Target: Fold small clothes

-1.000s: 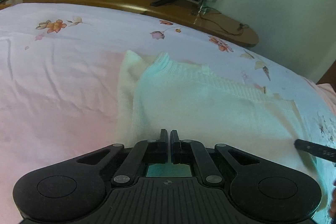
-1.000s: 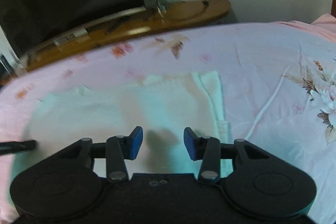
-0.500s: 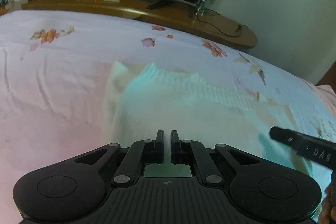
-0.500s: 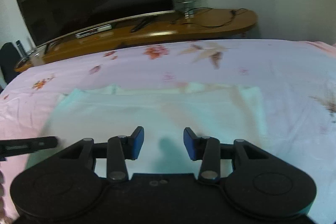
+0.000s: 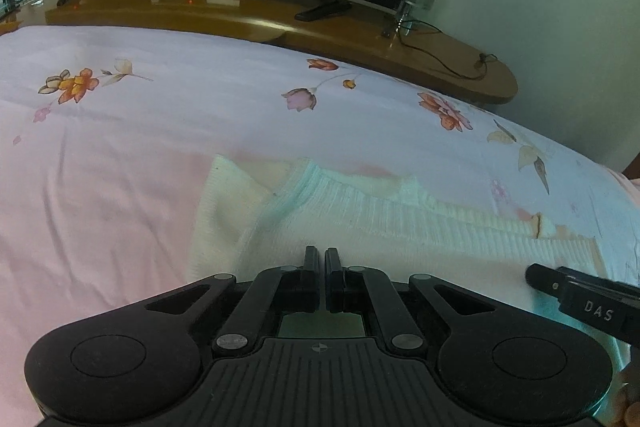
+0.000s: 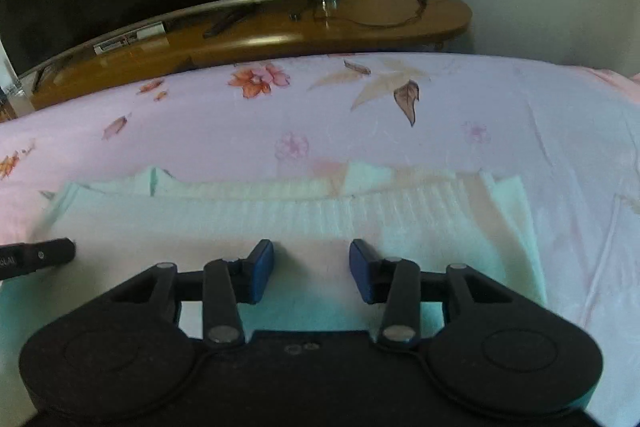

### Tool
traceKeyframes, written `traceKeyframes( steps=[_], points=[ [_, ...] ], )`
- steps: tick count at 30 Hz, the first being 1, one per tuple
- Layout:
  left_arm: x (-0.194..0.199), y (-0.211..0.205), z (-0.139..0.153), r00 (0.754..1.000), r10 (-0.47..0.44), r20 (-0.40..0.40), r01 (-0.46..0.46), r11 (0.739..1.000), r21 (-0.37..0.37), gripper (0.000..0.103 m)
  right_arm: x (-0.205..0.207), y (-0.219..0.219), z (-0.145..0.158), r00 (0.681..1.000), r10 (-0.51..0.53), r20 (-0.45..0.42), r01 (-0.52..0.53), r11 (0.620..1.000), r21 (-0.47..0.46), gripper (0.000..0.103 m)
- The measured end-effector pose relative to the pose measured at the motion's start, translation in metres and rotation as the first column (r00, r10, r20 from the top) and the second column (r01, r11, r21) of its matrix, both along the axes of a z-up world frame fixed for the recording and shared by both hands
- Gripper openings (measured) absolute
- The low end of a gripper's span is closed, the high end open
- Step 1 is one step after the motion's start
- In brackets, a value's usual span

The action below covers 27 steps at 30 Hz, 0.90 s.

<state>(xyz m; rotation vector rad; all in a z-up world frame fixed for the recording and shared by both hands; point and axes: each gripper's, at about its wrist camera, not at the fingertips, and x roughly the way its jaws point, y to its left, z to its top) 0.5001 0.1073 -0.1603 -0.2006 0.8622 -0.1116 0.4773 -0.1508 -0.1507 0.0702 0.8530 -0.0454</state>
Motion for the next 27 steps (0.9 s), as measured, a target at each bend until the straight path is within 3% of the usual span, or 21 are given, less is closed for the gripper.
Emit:
traceKeyframes(
  steps=[2,5,10,14,17,20,24,27],
  points=[
    [-0.002,0.000,0.003,1.000,0.005,-0.009,-0.004,1.000,0.009,0.003,-0.004,0.002,0.005,1.000,-0.007,-0.004,0.007,1.000,0.000,0.042],
    [-0.013,-0.003,0.009,1.000,-0.006,-0.005,0.006,0.999,0.043,0.003,-0.021,0.005,0.018,0.999,0.017,0.032,-0.019,0.997,0.070,0.043],
    [-0.039,-0.003,0.015,1.000,-0.028,-0.004,0.028,0.999,0.047,0.003,-0.056,0.020,0.025,0.994,0.091,0.057,-0.095,0.993,0.069,0.043],
    [-0.059,-0.007,0.013,0.999,-0.050,-0.002,0.050,0.996,0.068,0.003,-0.071,0.025,0.023,0.992,0.113,0.050,-0.116,0.992,0.046,0.043],
    [-0.068,-0.006,0.010,0.998,-0.059,0.005,0.058,0.995,0.086,0.003,-0.071,0.023,0.008,0.993,0.112,-0.020,-0.112,0.993,0.024,0.044],
    [-0.076,-0.004,0.011,0.998,-0.059,0.001,0.059,0.994,0.096,0.004,-0.075,0.024,0.009,0.993,0.117,-0.014,-0.117,0.993,-0.014,0.044],
    [-0.089,-0.005,0.013,0.998,-0.066,-0.002,0.065,0.991,0.114,0.004,-0.085,0.023,0.020,0.996,0.093,0.011,-0.093,0.995,0.036,0.046],
    [-0.097,-0.003,0.015,0.998,-0.061,-0.012,0.062,0.993,0.105,0.004,-0.087,0.029,0.009,0.994,0.109,-0.032,-0.110,0.994,-0.021,0.047]
  ],
)
